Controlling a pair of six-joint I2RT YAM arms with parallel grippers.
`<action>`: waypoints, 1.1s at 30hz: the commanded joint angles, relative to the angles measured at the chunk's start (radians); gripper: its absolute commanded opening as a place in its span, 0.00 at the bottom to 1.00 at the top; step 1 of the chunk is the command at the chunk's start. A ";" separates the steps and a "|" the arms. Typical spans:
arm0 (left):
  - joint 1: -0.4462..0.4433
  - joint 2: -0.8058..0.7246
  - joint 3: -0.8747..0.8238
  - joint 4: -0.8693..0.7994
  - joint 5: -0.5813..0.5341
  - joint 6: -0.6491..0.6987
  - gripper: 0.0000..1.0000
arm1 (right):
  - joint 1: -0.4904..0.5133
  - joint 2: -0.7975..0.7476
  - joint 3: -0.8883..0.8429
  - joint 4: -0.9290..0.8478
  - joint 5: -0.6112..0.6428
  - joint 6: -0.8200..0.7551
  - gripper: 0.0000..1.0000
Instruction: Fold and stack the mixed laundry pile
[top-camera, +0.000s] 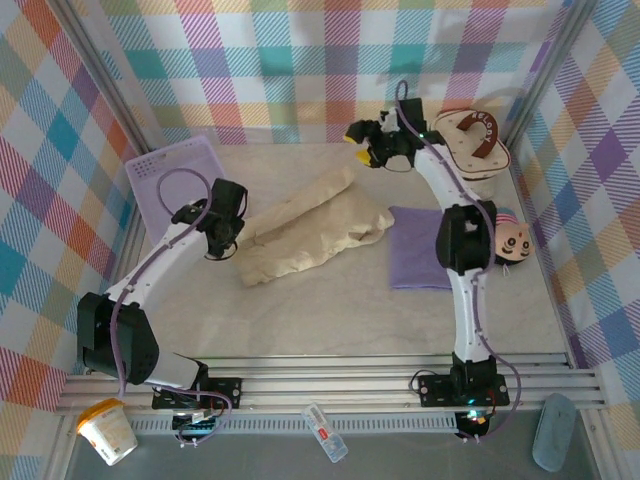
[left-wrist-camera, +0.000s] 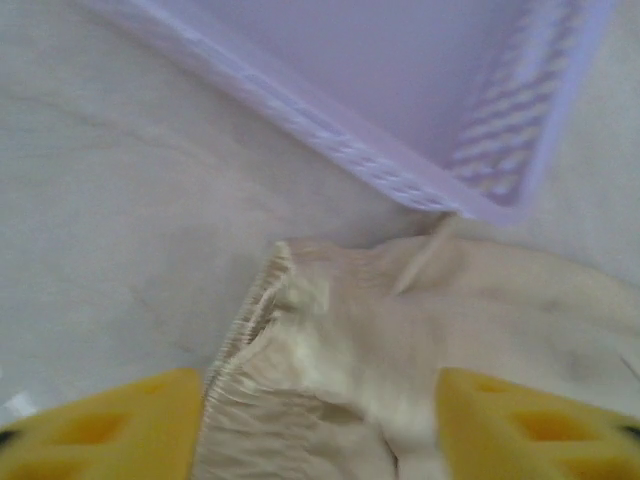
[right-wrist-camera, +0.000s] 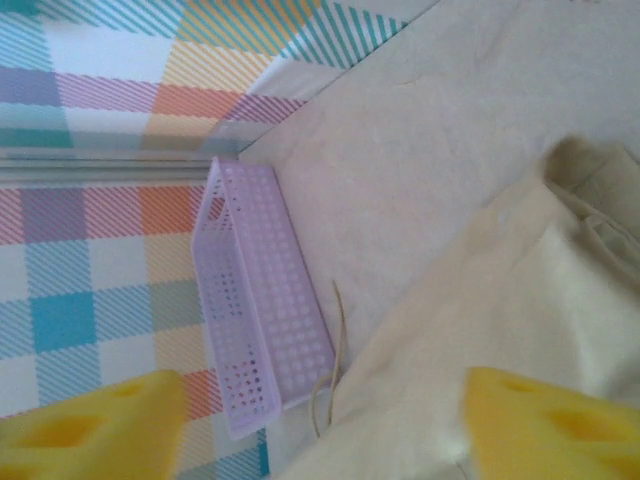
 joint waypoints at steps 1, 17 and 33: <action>0.007 -0.042 -0.044 -0.097 -0.043 -0.027 1.00 | -0.005 -0.008 0.110 -0.180 0.039 -0.032 0.99; -0.150 0.020 -0.039 0.152 0.289 0.369 0.45 | 0.005 -0.576 -0.856 -0.117 0.217 -0.148 0.70; -0.131 0.374 -0.092 -0.008 0.150 0.415 0.57 | 0.014 -0.442 -0.949 0.012 0.147 -0.024 0.99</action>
